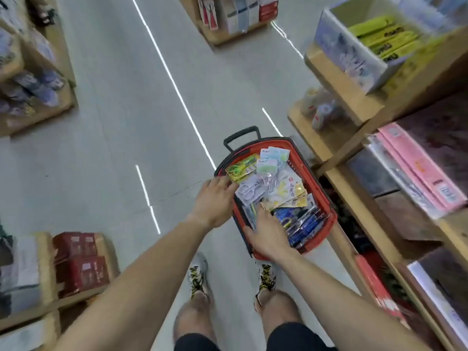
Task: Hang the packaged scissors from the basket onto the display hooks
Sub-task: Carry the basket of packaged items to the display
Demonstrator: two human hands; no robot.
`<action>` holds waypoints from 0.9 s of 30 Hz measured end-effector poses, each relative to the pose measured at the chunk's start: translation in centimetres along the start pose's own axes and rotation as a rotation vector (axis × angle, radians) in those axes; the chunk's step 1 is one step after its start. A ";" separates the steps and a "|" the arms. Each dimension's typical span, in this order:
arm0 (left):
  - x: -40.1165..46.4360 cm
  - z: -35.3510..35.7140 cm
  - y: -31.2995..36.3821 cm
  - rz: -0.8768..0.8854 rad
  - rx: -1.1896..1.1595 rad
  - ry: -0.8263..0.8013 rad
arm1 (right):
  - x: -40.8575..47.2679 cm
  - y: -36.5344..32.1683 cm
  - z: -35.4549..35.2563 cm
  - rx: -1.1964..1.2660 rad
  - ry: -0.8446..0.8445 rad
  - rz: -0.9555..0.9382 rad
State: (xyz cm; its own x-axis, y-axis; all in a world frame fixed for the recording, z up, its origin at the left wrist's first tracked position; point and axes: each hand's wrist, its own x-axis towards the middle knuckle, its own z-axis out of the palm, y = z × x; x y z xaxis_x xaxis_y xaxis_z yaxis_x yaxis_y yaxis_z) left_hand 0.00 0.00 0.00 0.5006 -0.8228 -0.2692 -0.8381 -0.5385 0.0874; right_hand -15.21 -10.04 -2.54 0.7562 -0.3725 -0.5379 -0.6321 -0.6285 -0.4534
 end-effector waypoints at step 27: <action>21.2 4.4 2.9 0.549 0.299 -0.272 | 11.5 9.2 -0.4 0.450 0.018 0.534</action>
State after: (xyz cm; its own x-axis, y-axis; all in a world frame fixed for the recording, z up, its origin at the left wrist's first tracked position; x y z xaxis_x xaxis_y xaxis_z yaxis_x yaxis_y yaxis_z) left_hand 7.28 -18.22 -9.72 -0.0539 -0.8664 -0.4964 -0.9985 0.0495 0.0220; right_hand -12.29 -20.39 -12.57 0.3228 -0.5654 -0.7590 -0.9238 -0.0136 -0.3827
